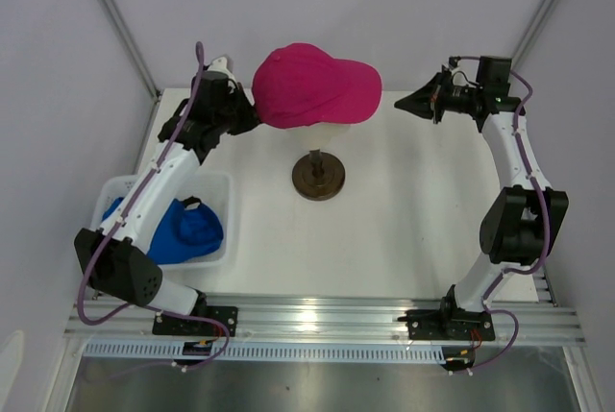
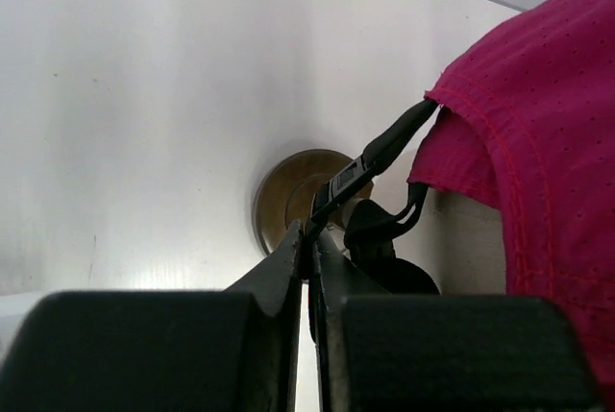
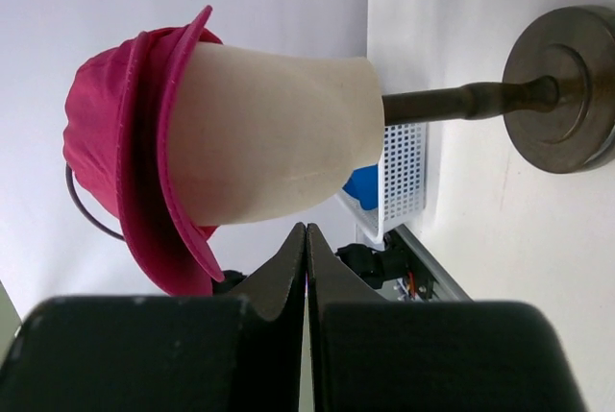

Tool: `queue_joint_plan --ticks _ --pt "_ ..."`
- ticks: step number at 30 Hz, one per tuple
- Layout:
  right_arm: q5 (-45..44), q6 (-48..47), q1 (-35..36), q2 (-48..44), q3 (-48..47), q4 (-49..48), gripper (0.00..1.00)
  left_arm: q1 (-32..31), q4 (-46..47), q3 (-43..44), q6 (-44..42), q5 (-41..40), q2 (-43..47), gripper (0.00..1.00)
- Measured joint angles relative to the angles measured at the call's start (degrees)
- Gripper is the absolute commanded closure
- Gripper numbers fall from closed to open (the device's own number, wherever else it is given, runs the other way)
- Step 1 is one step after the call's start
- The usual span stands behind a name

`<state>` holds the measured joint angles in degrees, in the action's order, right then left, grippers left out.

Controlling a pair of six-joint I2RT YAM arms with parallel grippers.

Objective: Stack the hats

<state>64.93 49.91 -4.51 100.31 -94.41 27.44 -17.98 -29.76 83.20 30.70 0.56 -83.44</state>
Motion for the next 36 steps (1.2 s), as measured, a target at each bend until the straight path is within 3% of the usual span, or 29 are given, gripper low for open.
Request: queue_joint_plan --ticks 3,6,9,12,13,16,21,29,30,34,36 --pt "0.0 1.0 0.0 0.0 0.0 -1.1 0.97 0.0 -1.1 1.0 -1.2 -0.5 0.3 0.8" --pt "0.0 1.9 0.0 0.0 0.0 -2.5 0.89 0.0 -2.1 2.3 -2.1 -0.6 1.0 0.71" --pt "0.0 2.5 0.0 -0.3 0.0 -3.1 0.73 0.0 -3.1 4.4 -2.9 -0.9 1.1 0.64" --pt "0.2 2.8 0.0 -0.9 0.0 -3.6 0.67 0.1 -4.1 5.8 -3.4 -1.1 1.1 0.57" --pt "0.3 3.0 0.0 -1.1 0.0 -3.7 0.64 0.1 -4.3 6.3 -3.4 -1.3 1.1 0.5" --pt "0.3 3.0 0.0 -2.0 0.0 -3.9 0.59 0.1 -5.2 7.7 -3.9 -1.7 1.1 0.36" --pt "0.4 3.1 0.0 -2.5 -1.1 -4.2 0.52 0.2 -7.9 13.4 -3.9 -4.5 0.6 0.22" --pt "0.3 1.2 -0.9 -2.6 -6.3 -1.8 0.38 3.1 -14.2 26.6 -3.9 -8.5 -1.6 0.06" --pt "0.2 0.0 -1.1 -2.8 -7.6 -0.5 0.37 4.1 -15.0 26.8 -3.9 -8.6 -1.2 0.01" --pt "-0.3 -4.8 -3.3 -4.5 -10.3 4.3 0.34 8.7 -18.5 25.5 -4.1 -8.3 1.8 0.0" --pt "-1.0 -7.8 -4.0 -6.4 -10.3 7.3 0.28 11.6 -19.3 22.9 -4.0 -7.6 4.9 0.0"
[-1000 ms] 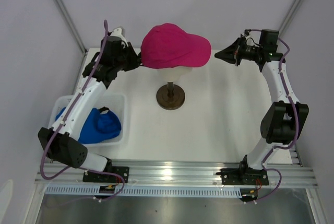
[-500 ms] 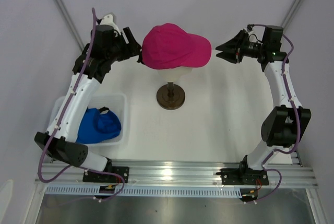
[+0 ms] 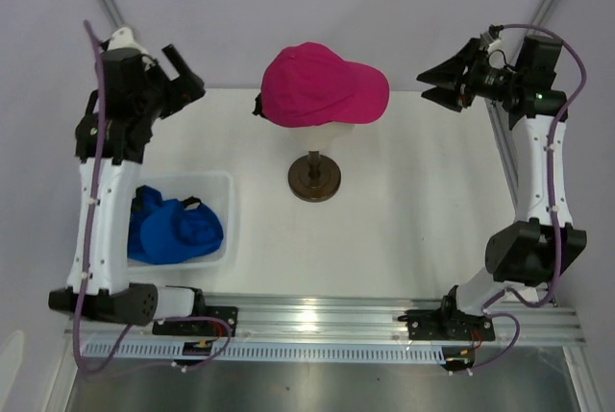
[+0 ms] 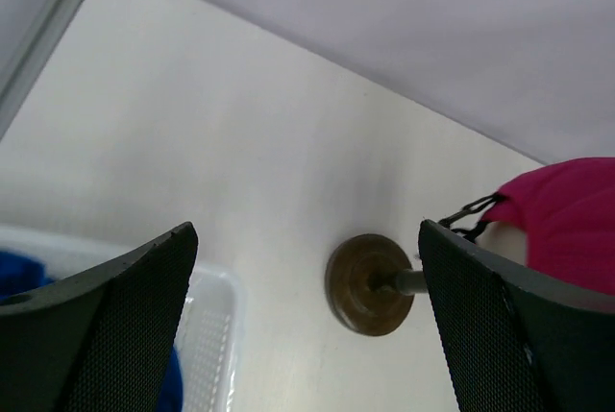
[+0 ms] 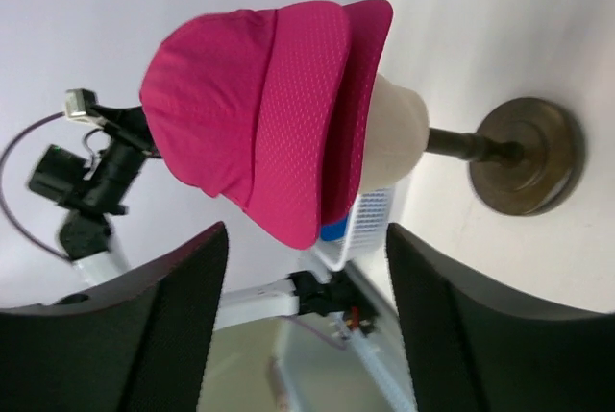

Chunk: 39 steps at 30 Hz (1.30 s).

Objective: Stack the hats

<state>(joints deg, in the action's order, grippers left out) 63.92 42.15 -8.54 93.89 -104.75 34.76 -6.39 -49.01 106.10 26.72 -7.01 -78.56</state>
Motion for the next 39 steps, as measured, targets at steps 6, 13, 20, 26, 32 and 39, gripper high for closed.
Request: queue_joint_plan --ticks 6,13,20,26,32,39 --pt "-9.6 -7.5 7.5 -17.0 17.8 -0.2 0.21 11.5 -1.7 -20.7 3.3 0.9 17.2 0.01" --pt "-20.3 -8.1 26.3 -33.5 42.4 -7.7 0.19 18.3 -7.3 -43.8 9.4 -4.0 28.8 0.0" --pt "-25.2 -7.8 29.4 -35.4 49.9 -16.0 0.17 20.9 -6.5 -57.5 16.3 -7.6 30.3 0.01" --pt "-26.0 -7.4 29.5 -32.7 50.9 -21.9 0.17 21.0 -1.4 -61.1 19.8 -11.7 24.1 0.01" --pt "-26.0 -6.1 29.4 -27.9 51.0 -26.2 0.16 21.0 1.1 -60.0 19.8 -17.1 9.6 0.01" --pt "-25.7 -5.8 28.5 -24.2 50.3 -26.9 0.16 21.0 4.9 -59.3 19.6 -18.1 4.7 0.11"
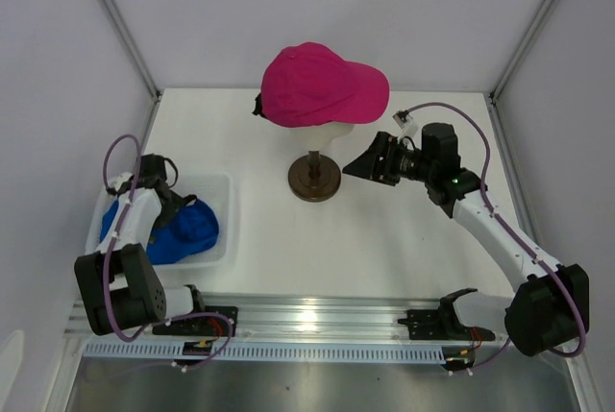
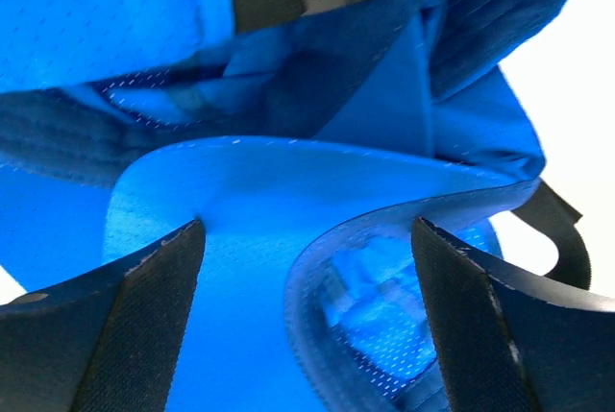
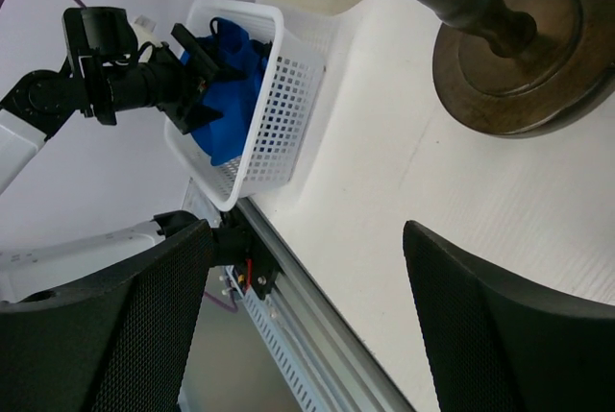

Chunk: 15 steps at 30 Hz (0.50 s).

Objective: Stack the hats

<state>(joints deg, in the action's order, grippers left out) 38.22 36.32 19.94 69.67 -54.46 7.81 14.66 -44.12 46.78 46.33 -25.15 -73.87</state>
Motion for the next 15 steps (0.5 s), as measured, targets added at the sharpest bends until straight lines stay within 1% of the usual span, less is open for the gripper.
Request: queue_joint_plan --ticks 3,7,11,15 --pt "0.1 0.1 -0.4 1.0 -0.5 0.0 0.16 0.0 1.7 0.2 -1.2 0.2 -0.6 0.12" --pt "0.1 0.7 -0.6 1.2 -0.6 0.0 0.16 0.0 2.6 2.1 -6.4 2.4 -1.3 0.12" --pt "0.0 1.3 -0.6 1.2 -1.1 0.0 0.16 0.0 3.3 5.5 -13.9 6.1 0.6 0.08" --pt "-0.1 1.5 -0.6 1.2 -1.3 0.0 0.15 0.1 3.2 11.1 -24.6 11.5 3.5 0.15"
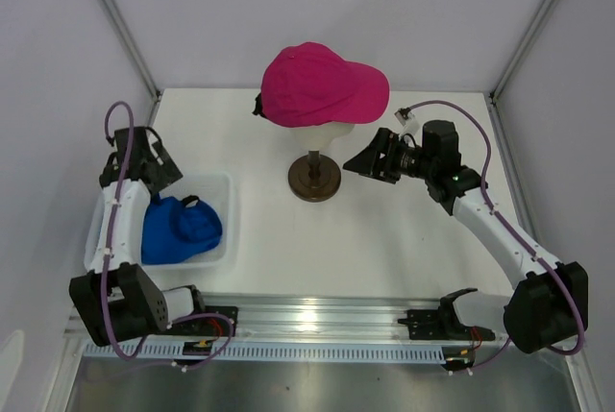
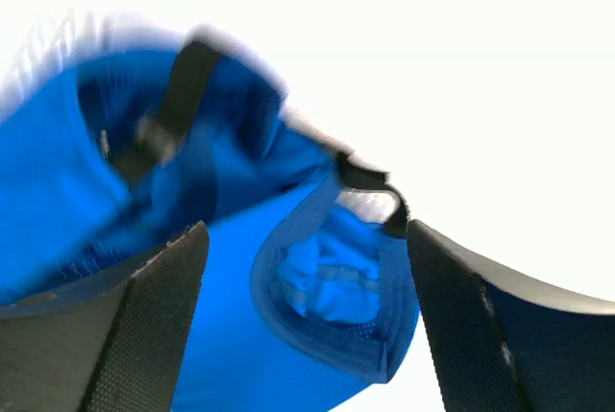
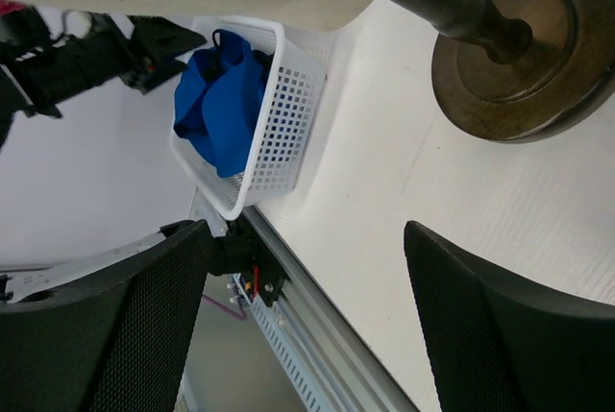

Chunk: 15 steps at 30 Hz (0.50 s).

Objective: Stack the hats

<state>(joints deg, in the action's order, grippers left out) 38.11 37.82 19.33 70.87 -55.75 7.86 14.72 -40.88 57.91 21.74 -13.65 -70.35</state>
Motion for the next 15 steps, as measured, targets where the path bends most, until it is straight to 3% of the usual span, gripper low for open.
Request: queue_joint_plan --ticks 6,11,15 --pt "-0.6 -1.6 -0.2 0.0 -0.1 1.8 0.13 0.0 -0.7 10.0 -15.7 10.2 -4.9 0.25" --pt "0.1 -4.7 -1.8 0.6 -3.3 5.6 0.12 0.0 -3.3 9.5 -23.7 15.6 -10.1 0.35" --pt "0.4 -7.7 -3.5 1.9 -6.5 7.7 0.12 0.1 -3.9 4.9 -27.4 14.9 -11.9 0.36"
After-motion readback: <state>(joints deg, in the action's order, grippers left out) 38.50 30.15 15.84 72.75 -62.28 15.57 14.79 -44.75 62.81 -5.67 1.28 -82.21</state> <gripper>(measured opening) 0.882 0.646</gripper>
